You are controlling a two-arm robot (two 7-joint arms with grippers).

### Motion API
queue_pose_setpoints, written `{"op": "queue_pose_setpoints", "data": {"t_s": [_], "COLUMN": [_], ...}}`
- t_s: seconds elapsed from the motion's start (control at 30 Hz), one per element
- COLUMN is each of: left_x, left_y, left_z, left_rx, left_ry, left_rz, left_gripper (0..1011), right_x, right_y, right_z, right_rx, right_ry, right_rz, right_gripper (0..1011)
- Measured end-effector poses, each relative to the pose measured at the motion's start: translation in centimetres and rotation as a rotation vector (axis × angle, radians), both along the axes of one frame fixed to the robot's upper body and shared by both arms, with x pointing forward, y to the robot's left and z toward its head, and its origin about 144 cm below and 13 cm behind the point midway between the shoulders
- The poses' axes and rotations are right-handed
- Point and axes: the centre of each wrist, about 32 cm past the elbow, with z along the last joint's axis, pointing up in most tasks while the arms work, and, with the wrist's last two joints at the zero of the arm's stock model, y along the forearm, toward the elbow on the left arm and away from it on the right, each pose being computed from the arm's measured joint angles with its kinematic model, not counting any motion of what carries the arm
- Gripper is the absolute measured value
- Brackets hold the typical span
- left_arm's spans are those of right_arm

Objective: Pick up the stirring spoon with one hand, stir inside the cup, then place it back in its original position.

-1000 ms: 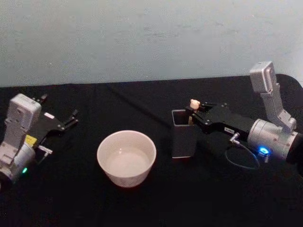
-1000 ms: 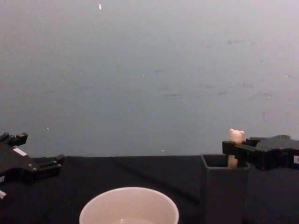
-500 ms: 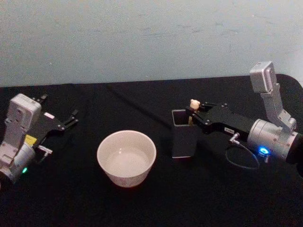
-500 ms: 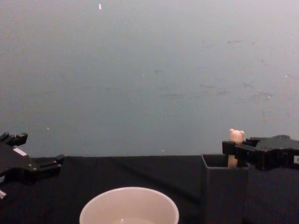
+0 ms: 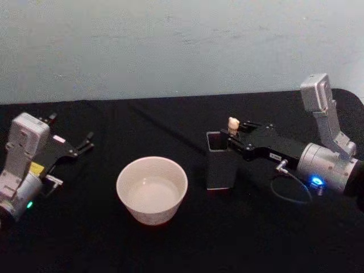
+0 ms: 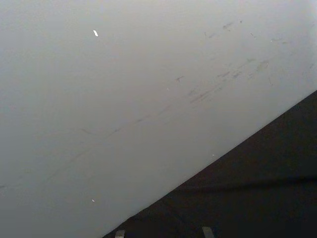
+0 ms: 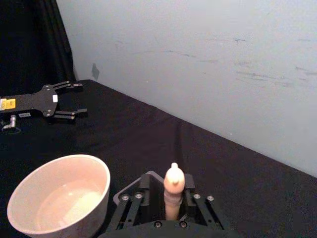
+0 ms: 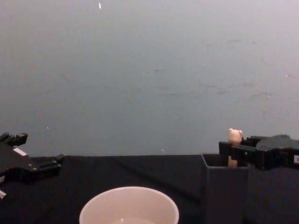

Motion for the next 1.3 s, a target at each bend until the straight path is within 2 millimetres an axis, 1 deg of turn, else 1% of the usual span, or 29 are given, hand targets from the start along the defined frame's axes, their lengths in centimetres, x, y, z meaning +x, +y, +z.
{"op": "queue_pose_setpoints", "data": {"t_s": [0.1, 0.13, 0.2, 0.27, 0.4, 0.43, 0.47, 0.5, 0.53, 0.57, 0.6, 0.67, 0.7, 0.73, 1.1, 1.3], "left_x": [0.0, 0.0, 0.0, 0.0, 0.0, 0.0, 0.0, 0.0, 0.0, 0.0, 0.0, 0.0, 0.0, 0.0, 0.0, 0.0], "left_y": [0.0, 0.0, 0.0, 0.0, 0.0, 0.0, 0.0, 0.0, 0.0, 0.0, 0.0, 0.0, 0.0, 0.0, 0.0, 0.0], "left_z": [0.0, 0.0, 0.0, 0.0, 0.0, 0.0, 0.0, 0.0, 0.0, 0.0, 0.0, 0.0, 0.0, 0.0, 0.0, 0.0], "left_rx": [0.0, 0.0, 0.0, 0.0, 0.0, 0.0, 0.0, 0.0, 0.0, 0.0, 0.0, 0.0, 0.0, 0.0, 0.0, 0.0], "left_ry": [0.0, 0.0, 0.0, 0.0, 0.0, 0.0, 0.0, 0.0, 0.0, 0.0, 0.0, 0.0, 0.0, 0.0, 0.0, 0.0], "left_rz": [0.0, 0.0, 0.0, 0.0, 0.0, 0.0, 0.0, 0.0, 0.0, 0.0, 0.0, 0.0, 0.0, 0.0, 0.0, 0.0], "left_gripper": [1001, 1001, 1001, 1001, 1001, 1001, 1001, 1001, 1001, 1001, 1002, 1001, 1001, 1001, 1001, 1001], "right_x": [0.0, 0.0, 0.0, 0.0, 0.0, 0.0, 0.0, 0.0, 0.0, 0.0, 0.0, 0.0, 0.0, 0.0, -0.1, -0.68], "right_y": [0.0, 0.0, 0.0, 0.0, 0.0, 0.0, 0.0, 0.0, 0.0, 0.0, 0.0, 0.0, 0.0, 0.0, -0.19, 0.04], "right_z": [0.0, 0.0, 0.0, 0.0, 0.0, 0.0, 0.0, 0.0, 0.0, 0.0, 0.0, 0.0, 0.0, 0.0, 0.16, 0.43], "right_rx": [0.0, 0.0, 0.001, 0.001, 0.001, 0.001, 0.001, 0.001, 0.001, 0.001, 0.001, 0.001, 0.001, 0.001, 0.023, 0.063], "right_ry": [0.0, 0.0, 0.0, 0.0, 0.0, 0.0, 0.0, 0.0, 0.0, 0.0, 0.0, 0.0, 0.0, 0.0, -0.055, -0.161], "right_rz": [0.0, 0.0, 0.0, 0.0, 0.0, 0.0, 0.0, 0.0, 0.0, 0.0, 0.0, 0.0, 0.0, 0.0, -0.011, -0.094], "right_gripper": [478, 478, 579, 621, 748, 795, 813, 866, 866, 899, 899, 978, 978, 1002, 1003, 1003]}}
